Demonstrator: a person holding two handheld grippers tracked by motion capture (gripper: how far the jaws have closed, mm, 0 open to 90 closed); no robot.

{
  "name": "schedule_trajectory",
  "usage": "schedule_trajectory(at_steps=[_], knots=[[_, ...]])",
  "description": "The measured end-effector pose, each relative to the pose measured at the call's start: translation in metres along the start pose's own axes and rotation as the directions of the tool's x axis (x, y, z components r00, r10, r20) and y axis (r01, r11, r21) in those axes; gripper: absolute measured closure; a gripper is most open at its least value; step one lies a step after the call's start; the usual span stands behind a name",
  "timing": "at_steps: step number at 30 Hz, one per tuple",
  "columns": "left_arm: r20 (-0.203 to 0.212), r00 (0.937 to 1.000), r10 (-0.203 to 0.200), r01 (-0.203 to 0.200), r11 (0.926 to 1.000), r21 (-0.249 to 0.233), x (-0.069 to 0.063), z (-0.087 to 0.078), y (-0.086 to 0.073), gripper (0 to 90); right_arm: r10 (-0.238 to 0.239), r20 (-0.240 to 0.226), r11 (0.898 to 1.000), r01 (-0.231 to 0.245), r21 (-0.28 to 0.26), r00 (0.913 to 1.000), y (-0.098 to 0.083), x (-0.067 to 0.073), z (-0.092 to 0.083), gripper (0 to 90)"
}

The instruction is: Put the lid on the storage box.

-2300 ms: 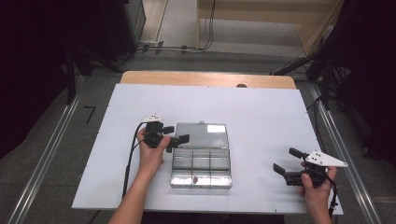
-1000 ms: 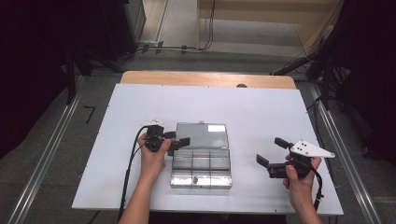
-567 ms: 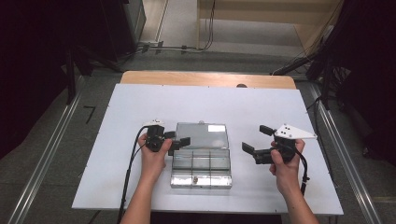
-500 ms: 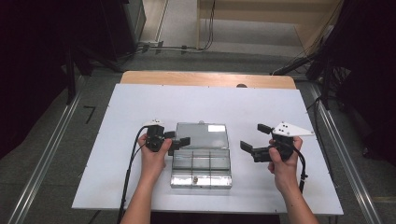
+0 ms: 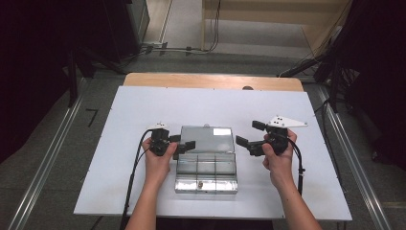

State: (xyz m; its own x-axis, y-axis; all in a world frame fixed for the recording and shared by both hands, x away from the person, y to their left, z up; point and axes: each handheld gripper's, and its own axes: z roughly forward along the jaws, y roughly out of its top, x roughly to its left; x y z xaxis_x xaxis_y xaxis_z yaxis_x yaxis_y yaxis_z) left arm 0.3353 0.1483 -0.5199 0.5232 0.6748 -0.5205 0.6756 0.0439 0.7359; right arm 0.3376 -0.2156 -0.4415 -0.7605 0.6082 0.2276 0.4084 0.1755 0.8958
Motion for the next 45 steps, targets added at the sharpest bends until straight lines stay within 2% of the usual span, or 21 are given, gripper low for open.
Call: schedule_trajectory(at_steps=[8, 15, 17, 20, 23, 25, 27, 31, 35, 37, 39, 42, 45], knots=[[-0.013, 0.9999, -0.008, 0.008, 1.0, 0.005, 0.0, 0.001, 0.0, 6.3, 0.074, -0.026, 0.996, -0.072, 0.045, 0.9969, 0.001, -0.007, 0.017, 0.0], [-0.023, 0.9996, -0.013, 0.014, 0.9998, 0.015, 0.001, 0.001, 0.001, 9.1, 0.112, -0.009, 0.984, -0.11, 0.141, 0.9937, -0.006, -0.006, 0.04, 0.0], [-0.026, 0.9995, -0.015, 0.015, 0.9997, 0.018, 0.001, 0.002, 0.001, 9.4, 0.124, -0.017, 0.981, -0.12, 0.154, 0.9922, -0.009, -0.005, 0.044, 3.1], [-0.033, 0.9992, -0.02, 0.021, 0.9996, 0.021, 0.001, 0.002, 0.001, 10.9, 0.132, 0.006, 0.978, -0.131, 0.162, 0.9912, -0.011, -0.005, 0.048, 4.7], [-0.046, 0.9986, -0.025, 0.026, 0.9993, 0.028, 0.002, 0.002, 0.001, 12.9, 0.16, 0.02, 0.97, -0.161, 0.183, 0.9869, -0.014, -0.005, 0.052, 6.5], [-0.053, 0.9983, -0.024, 0.025, 0.9992, 0.031, 0.001, 0.003, 0.001, 15.3, 0.179, 0.032, 0.962, -0.182, 0.204, 0.9833, -0.017, -0.006, 0.056, 13.0], [-0.051, 0.9983, -0.028, 0.03, 0.9991, 0.029, 0.002, 0.003, 0.001, 15.4, 0.187, 0.047, 0.958, -0.193, 0.212, 0.9812, -0.02, -0.008, 0.059, 13.4], [-0.069, 0.9973, -0.025, 0.027, 0.9992, 0.03, 0.0, 0.004, 0.001, 17.0, 0.221, 0.083, 0.944, -0.234, 0.233, 0.9718, -0.027, -0.011, 0.061, 18.6], [-0.066, 0.9974, -0.028, 0.03, 0.9991, 0.029, 0.001, 0.004, 0.001, 18.6, 0.25, 0.083, 0.931, -0.263, 0.252, 0.9648, -0.031, -0.013, 0.063, 23.0], [-0.054, 0.9982, -0.026, 0.028, 0.9987, 0.042, 0.001, 0.004, 0.001, 23.6, 0.257, 0.079, 0.925, -0.269, 0.266, 0.963, -0.032, -0.013, 0.066, 25.5], [-0.064, 0.9979, -0.013, 0.015, 0.999, 0.041, -0.001, 0.005, 0.0, 26.0, 0.257, 0.083, 0.922, -0.27, 0.279, 0.9628, -0.034, -0.011, 0.069, 26.6], [-0.055, 0.9984, -0.011, 0.014, 0.9991, 0.041, -0.001, 0.005, -0.001, 26.7, 0.263, 0.107, 0.918, -0.283, 0.279, 0.9588, -0.035, -0.01, 0.071, 28.2], [-0.042, 0.999, -0.014, 0.015, 0.9991, 0.04, 0.0, 0.005, -0.001, 28.9, 0.29, 0.094, 0.911, -0.304, 0.278, 0.9525, -0.037, -0.012, 0.073, 30.7]])
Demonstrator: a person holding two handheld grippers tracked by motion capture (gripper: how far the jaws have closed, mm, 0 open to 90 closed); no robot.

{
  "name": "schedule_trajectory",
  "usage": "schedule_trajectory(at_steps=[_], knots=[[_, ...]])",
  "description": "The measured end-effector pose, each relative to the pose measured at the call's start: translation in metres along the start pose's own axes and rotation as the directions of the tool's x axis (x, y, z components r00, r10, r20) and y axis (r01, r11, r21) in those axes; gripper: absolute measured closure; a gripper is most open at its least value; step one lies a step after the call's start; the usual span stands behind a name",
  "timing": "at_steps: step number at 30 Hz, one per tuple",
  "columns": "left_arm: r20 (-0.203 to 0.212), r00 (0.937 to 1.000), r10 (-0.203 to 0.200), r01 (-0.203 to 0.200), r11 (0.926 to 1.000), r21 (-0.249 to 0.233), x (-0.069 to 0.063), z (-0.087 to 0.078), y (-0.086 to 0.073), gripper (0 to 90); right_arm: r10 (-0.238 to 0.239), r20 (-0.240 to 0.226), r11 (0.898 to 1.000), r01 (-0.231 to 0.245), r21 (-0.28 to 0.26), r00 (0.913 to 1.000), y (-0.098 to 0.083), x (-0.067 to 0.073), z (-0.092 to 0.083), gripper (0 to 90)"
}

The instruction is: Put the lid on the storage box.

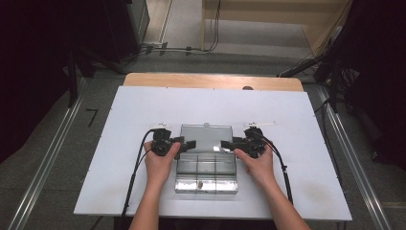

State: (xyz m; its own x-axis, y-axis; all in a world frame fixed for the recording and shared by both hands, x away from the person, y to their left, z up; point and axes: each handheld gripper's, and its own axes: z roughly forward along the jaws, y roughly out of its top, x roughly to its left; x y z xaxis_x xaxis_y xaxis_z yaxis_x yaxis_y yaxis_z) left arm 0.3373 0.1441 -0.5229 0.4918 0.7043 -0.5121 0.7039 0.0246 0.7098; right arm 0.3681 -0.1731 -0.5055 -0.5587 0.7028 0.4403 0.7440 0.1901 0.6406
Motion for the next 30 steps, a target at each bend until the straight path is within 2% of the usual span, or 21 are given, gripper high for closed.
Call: schedule_trajectory(at_steps=[2, 7, 11, 18, 21, 26, 30], knots=[[0.005, 1.0, -0.001, 0.001, 1.0, -0.004, 0.0, 0.0, 0.0, 30.1, 0.006, -0.017, 1.0, -0.006, -0.004, 0.9998, 0.0, -0.001, 0.001, 31.1], [0.034, 0.9994, 0.001, 0.0, 0.9995, -0.03, 0.0, -0.002, -0.002, 35.7, -0.01, -0.017, 1.0, 0.009, -0.019, 0.9998, 0.0, 0.001, 0.0, 34.7], [0.033, 0.9991, 0.027, -0.025, 0.9975, -0.066, -0.002, -0.005, -0.004, 40.2, -0.03, -0.027, 0.999, 0.029, -0.044, 0.9992, 0.0, 0.001, -0.003, 39.6], [0.033, 0.9973, 0.066, -0.061, 0.9891, -0.134, -0.005, -0.01, -0.008, 48.0, -0.102, -0.024, 0.991, 0.1, -0.093, 0.9945, -0.001, 0.003, -0.011, 47.6], [0.043, 0.9967, 0.069, -0.061, 0.9846, -0.164, -0.004, -0.013, -0.009, 52.4, -0.107, -0.063, 0.99, 0.101, -0.099, 0.9922, -0.001, 0.001, -0.014, 52.4], [0.046, 0.9958, 0.079, -0.069, 0.9796, -0.189, -0.005, -0.015, -0.01, 55.4, -0.13, -0.065, 0.985, 0.121, -0.12, 0.9894, -0.002, 0.001, -0.017, 55.2], [0.049, 0.993, 0.107, -0.094, 0.9699, -0.225, -0.007, -0.018, -0.013, 58.6, -0.165, -0.067, 0.977, 0.154, -0.147, 0.984, -0.003, 0.002, -0.022, 59.7]])
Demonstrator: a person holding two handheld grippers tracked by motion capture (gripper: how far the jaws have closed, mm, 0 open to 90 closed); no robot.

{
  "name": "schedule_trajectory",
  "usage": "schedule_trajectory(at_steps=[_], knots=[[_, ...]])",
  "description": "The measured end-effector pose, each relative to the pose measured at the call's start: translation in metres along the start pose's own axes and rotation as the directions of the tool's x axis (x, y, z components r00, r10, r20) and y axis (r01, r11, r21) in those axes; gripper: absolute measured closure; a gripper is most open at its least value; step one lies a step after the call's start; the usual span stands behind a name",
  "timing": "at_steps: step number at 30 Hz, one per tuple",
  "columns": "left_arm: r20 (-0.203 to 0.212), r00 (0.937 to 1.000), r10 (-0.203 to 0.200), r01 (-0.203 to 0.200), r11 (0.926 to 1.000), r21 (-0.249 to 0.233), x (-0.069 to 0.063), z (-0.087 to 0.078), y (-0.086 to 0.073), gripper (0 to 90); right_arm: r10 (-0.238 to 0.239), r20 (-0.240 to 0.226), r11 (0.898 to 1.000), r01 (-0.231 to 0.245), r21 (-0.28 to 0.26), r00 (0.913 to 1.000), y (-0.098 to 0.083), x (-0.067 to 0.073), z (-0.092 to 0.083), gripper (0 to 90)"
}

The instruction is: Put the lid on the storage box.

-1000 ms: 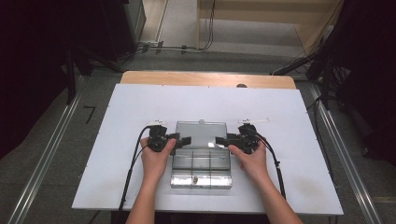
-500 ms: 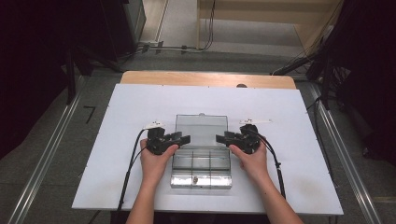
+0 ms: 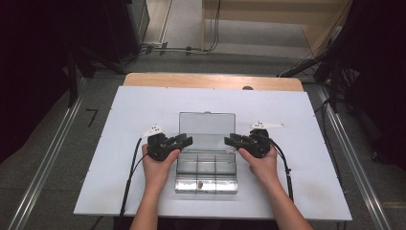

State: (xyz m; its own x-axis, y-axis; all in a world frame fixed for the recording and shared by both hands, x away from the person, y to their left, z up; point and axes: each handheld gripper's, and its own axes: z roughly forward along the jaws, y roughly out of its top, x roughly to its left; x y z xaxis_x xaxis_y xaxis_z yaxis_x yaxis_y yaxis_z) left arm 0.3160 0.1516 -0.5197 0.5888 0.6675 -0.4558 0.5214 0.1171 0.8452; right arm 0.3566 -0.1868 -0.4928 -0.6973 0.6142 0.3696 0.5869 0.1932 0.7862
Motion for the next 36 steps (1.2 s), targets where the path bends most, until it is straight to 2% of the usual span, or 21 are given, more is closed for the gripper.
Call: schedule_trajectory(at_steps=[7, 9, 15, 17, 19, 22, 26, 30, 33, 36], knots=[[0.003, 0.9991, 0.043, -0.043, 0.9983, -0.04, -0.005, -0.005, -0.002, 62.1, -0.064, -0.014, 0.998, 0.064, -0.025, 0.9978, -0.001, 0.003, -0.009, 67.1], [0.017, 0.9991, 0.039, -0.038, 0.9979, -0.051, -0.004, -0.006, -0.002, 63.7, -0.084, -0.016, 0.996, 0.083, -0.032, 0.9964, -0.001, 0.004, -0.011, 69.4], [0.049, 0.9982, 0.035, -0.033, 0.9988, -0.035, -0.003, -0.008, 0.001, 65.3, -0.125, -0.007, 0.991, 0.125, -0.048, 0.9921, -0.003, 0.007, -0.016, 71.7], [0.046, 0.9979, 0.046, -0.044, 0.9987, -0.024, -0.004, -0.007, 0.004, 60.9, -0.143, -0.005, 0.988, 0.142, -0.053, 0.9898, -0.003, 0.008, -0.016, 71.8], [0.038, 0.9977, 0.056, -0.055, 0.9984, -0.015, -0.005, -0.008, 0.01, 55.7, -0.144, 0.0, 0.988, 0.144, -0.056, 0.9896, -0.003, 0.008, -0.016, 71.8], [0.041, 0.9984, 0.04, -0.039, 0.999, -0.023, -0.005, -0.01, 0.022, 48.6, -0.149, 0.006, 0.987, 0.149, -0.059, 0.9888, -0.004, 0.009, -0.016, 71.6], [0.031, 0.9978, 0.059, -0.058, 0.9981, -0.019, -0.009, -0.013, 0.047, 46.5, -0.168, 0.012, 0.984, 0.168, -0.058, 0.9857, -0.004, 0.01, -0.017, 71.7], [0.025, 0.996, 0.086, -0.085, 0.9962, -0.015, -0.016, -0.013, 0.062, 46.3, -0.185, 0.019, 0.981, 0.186, -0.06, 0.9826, -0.004, 0.011, -0.018, 71.7], [0.017, 0.995, 0.098, -0.098, 0.9952, -0.011, -0.021, -0.012, 0.064, 48.7, -0.188, 0.025, 0.98, 0.189, -0.061, 0.9819, -0.004, 0.012, -0.018, 71.6], [-0.003, 0.9952, 0.098, -0.098, 0.9951, -0.011, -0.022, -0.013, 0.063, 55.7, -0.191, 0.026, 0.979, 0.192, -0.061, 0.9813, -0.005, 0.013, -0.019, 71.9]])
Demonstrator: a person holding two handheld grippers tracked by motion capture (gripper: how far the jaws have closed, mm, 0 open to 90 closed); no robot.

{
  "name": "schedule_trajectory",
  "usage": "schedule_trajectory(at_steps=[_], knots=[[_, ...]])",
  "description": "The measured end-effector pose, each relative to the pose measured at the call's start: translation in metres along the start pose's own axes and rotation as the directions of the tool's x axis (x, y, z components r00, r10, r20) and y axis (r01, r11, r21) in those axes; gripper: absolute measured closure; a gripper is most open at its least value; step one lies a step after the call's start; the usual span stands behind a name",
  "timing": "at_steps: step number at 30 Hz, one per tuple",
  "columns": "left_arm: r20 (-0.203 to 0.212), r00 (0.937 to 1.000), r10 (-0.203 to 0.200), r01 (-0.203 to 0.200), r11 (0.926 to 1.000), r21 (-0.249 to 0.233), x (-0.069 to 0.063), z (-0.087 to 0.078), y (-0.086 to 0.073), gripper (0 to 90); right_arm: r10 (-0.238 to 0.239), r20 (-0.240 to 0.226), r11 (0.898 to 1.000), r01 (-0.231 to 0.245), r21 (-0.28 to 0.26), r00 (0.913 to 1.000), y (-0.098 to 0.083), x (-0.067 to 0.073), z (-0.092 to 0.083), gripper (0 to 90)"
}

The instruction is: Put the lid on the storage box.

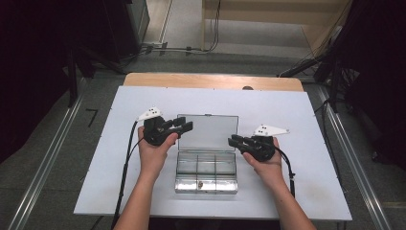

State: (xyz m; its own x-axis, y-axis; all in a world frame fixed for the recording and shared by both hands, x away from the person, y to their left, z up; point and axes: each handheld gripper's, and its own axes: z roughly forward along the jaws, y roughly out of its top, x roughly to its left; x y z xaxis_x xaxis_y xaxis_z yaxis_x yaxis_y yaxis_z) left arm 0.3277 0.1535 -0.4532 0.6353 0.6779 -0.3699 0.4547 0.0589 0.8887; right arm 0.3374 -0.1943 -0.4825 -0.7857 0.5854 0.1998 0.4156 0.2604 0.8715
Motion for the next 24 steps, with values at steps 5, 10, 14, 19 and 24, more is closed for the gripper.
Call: schedule_trajectory(at_steps=[5, 10, 14, 19, 24], knots=[[-0.002, 0.9995, 0.032, -0.032, 0.9995, 0.008, -0.004, -0.003, -0.002, 61.5, -0.017, -0.005, 1.0, 0.017, 0.002, 0.9998, 0.001, 0.001, -0.002, 72.4], [0.012, 0.9985, 0.053, -0.053, 0.9985, 0.01, -0.008, -0.008, -0.002, 63.2, -0.022, -0.022, 1.0, 0.022, 0.014, 0.9995, 0.003, 0.003, -0.001, 69.8], [0.031, 0.9981, 0.053, -0.053, 0.9986, 0.001, -0.009, -0.012, -0.004, 63.1, -0.028, -0.022, 0.999, 0.029, 0.027, 0.9994, 0.006, 0.008, -0.002, 65.5], [0.042, 0.9975, 0.057, -0.056, 0.9984, -0.01, -0.013, -0.016, -0.008, 62.6, -0.023, -0.018, 0.999, 0.023, 0.026, 0.9996, 0.011, 0.011, -0.005, 59.4], [0.053, 0.9961, 0.071, -0.071, 0.9975, -0.005, -0.017, -0.02, -0.01, 61.7, -0.008, -0.017, 1.0, 0.009, 0.022, 0.9998, 0.017, 0.014, -0.01, 54.6]])
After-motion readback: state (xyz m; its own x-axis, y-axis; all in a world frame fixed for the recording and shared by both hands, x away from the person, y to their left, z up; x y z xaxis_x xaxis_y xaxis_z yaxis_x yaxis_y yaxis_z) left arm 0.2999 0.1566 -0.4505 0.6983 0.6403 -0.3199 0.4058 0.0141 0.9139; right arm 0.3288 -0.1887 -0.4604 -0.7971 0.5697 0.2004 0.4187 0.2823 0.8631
